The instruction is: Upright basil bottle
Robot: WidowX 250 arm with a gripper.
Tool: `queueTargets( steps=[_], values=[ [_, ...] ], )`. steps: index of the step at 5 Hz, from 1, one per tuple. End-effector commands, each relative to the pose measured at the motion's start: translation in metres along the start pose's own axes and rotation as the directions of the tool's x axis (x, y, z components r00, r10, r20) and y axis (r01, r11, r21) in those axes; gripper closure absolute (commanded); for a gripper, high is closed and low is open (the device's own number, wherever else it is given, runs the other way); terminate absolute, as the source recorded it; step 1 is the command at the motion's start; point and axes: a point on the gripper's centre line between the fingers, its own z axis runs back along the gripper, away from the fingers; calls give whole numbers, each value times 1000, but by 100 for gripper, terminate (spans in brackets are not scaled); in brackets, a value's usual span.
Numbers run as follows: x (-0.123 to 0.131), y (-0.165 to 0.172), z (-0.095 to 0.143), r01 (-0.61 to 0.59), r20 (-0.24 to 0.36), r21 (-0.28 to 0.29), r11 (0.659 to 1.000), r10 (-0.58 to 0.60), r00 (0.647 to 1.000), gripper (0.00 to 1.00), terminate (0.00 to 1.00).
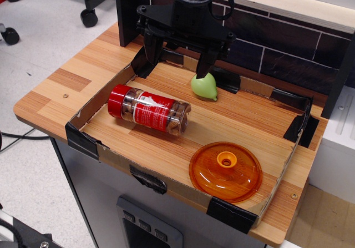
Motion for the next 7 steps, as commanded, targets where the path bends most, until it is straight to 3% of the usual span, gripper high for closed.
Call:
queueTargets(
  steps=[1, 2, 3, 4, 5, 6, 7],
  values=[
    [0, 0, 0, 0, 0, 0, 1000, 0, 1000, 0, 0],
    [5, 13, 8, 246, -17, -69, 967, -247, 969, 0, 0],
    [12, 34, 11, 462, 131, -54, 885, -452, 882, 0, 0],
    [18, 48, 11, 662, 164, -111, 741, -644, 748, 0, 0],
    [26, 62, 2, 836, 143, -111, 537, -824, 548, 0, 0],
    [25, 64, -9, 940, 148, -173, 295, -935, 321, 0, 0],
    [17, 68, -27, 990, 161, -130, 48, -984, 69, 0, 0]
  ],
)
